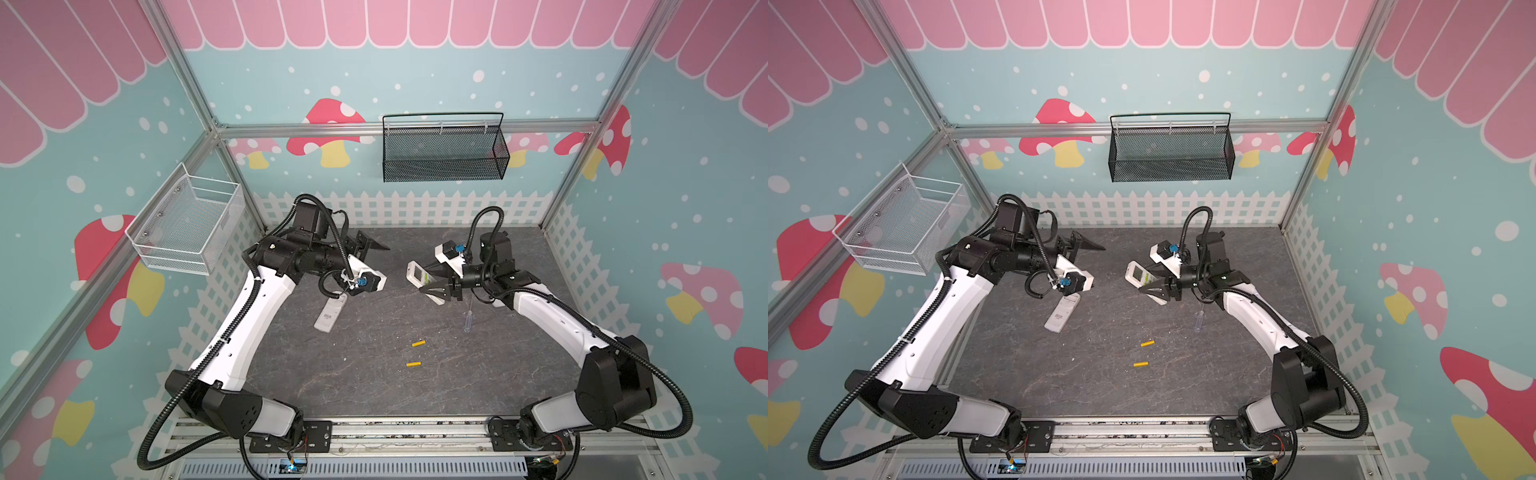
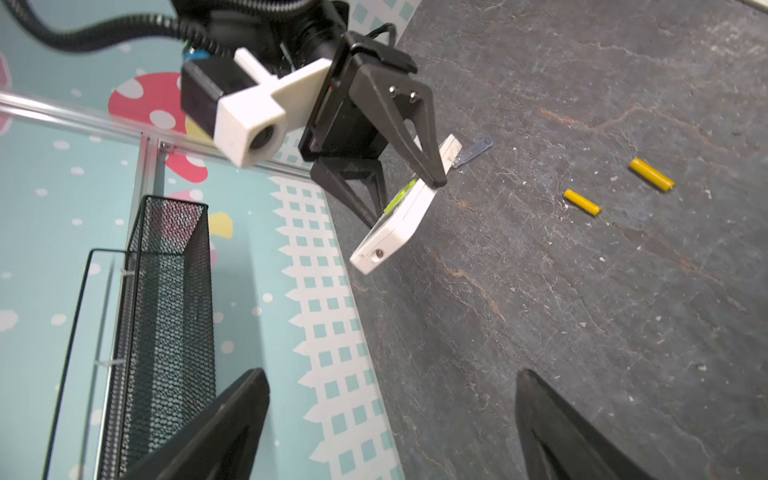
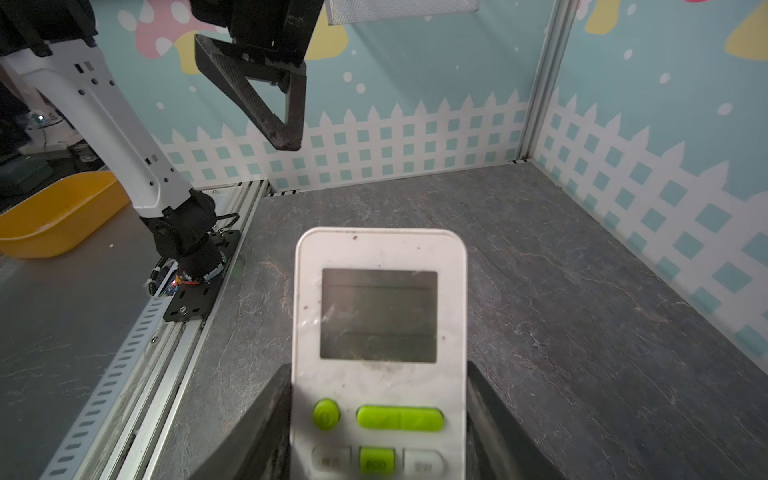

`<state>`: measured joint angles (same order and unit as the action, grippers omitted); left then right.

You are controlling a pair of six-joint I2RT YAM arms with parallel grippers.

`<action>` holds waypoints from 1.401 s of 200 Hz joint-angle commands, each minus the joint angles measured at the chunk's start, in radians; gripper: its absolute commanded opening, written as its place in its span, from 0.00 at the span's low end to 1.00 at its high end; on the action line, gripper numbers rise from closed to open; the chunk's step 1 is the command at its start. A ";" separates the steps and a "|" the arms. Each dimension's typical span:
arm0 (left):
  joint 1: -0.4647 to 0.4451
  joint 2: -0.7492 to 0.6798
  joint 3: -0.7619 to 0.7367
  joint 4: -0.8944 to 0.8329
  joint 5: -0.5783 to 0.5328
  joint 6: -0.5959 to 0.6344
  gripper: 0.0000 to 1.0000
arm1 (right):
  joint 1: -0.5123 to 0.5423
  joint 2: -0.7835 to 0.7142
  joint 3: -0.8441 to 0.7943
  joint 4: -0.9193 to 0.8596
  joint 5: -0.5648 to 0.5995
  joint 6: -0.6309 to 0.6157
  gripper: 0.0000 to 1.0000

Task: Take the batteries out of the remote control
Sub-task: 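Lift the TCL remote with the right gripper toward the rising left gripper, then grasp the raised remote's end with the left gripper while the right gripper holds it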

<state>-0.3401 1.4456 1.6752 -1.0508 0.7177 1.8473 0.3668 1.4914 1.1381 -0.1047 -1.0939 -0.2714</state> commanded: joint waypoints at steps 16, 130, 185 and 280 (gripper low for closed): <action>-0.022 0.011 -0.038 -0.067 -0.010 0.313 0.89 | 0.057 0.063 0.108 -0.159 -0.092 -0.138 0.19; -0.061 0.052 -0.100 -0.071 -0.038 0.477 0.56 | 0.161 0.176 0.221 -0.233 -0.118 -0.190 0.18; -0.064 0.047 -0.124 -0.070 -0.067 0.493 0.37 | 0.178 0.186 0.236 -0.245 -0.110 -0.193 0.17; -0.092 0.028 -0.160 -0.070 -0.081 0.495 0.10 | 0.188 0.154 0.220 -0.250 -0.084 -0.196 0.21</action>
<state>-0.4225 1.4837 1.5356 -1.0870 0.6655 2.0727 0.5438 1.6707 1.3453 -0.3985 -1.1706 -0.4183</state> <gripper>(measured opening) 0.212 0.564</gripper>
